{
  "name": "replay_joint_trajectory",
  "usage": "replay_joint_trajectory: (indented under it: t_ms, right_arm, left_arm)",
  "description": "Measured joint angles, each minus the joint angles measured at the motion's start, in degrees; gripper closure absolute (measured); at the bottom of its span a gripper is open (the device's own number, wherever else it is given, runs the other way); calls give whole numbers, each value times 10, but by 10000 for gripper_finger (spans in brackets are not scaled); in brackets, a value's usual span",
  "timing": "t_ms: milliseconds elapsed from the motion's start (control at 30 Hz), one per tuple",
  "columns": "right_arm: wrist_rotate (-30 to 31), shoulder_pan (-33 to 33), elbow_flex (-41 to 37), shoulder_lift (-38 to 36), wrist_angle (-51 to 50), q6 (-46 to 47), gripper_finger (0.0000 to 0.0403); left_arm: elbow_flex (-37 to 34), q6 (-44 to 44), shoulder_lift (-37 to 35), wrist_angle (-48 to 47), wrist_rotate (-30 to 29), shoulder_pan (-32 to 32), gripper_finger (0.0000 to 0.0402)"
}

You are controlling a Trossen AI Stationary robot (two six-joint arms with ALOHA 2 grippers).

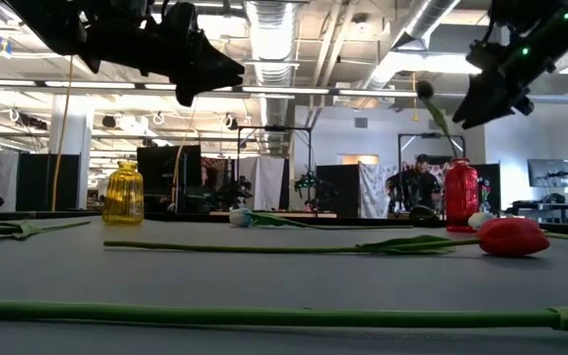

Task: Sort flowers into vase by color
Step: Put the black tulip into the red flower vase

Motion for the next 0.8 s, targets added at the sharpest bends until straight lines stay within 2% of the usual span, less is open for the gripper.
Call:
replay_joint_trajectory:
  t_ms: [133, 233, 567, 700, 800]
  right_arm:
    - [-67, 38, 8, 1, -4, 27, 203]
    - [-80, 82, 11, 4, -3, 43, 203]
    - [-81, 264, 11, 38, 30, 95, 203]
    - [-45, 347, 11, 68, 79, 104, 203]
    - [-15, 405, 11, 98, 118, 96, 203]
  left_arm:
    - [0, 0, 0, -10, 28, -1, 284]
    - [0, -1, 0, -10, 50, -8, 284]
    - [0, -12, 0, -27, 106, -41, 284]
    - [0, -37, -3, -88, 113, -49, 284]
    - [17, -64, -6, -176, 101, -60, 284]
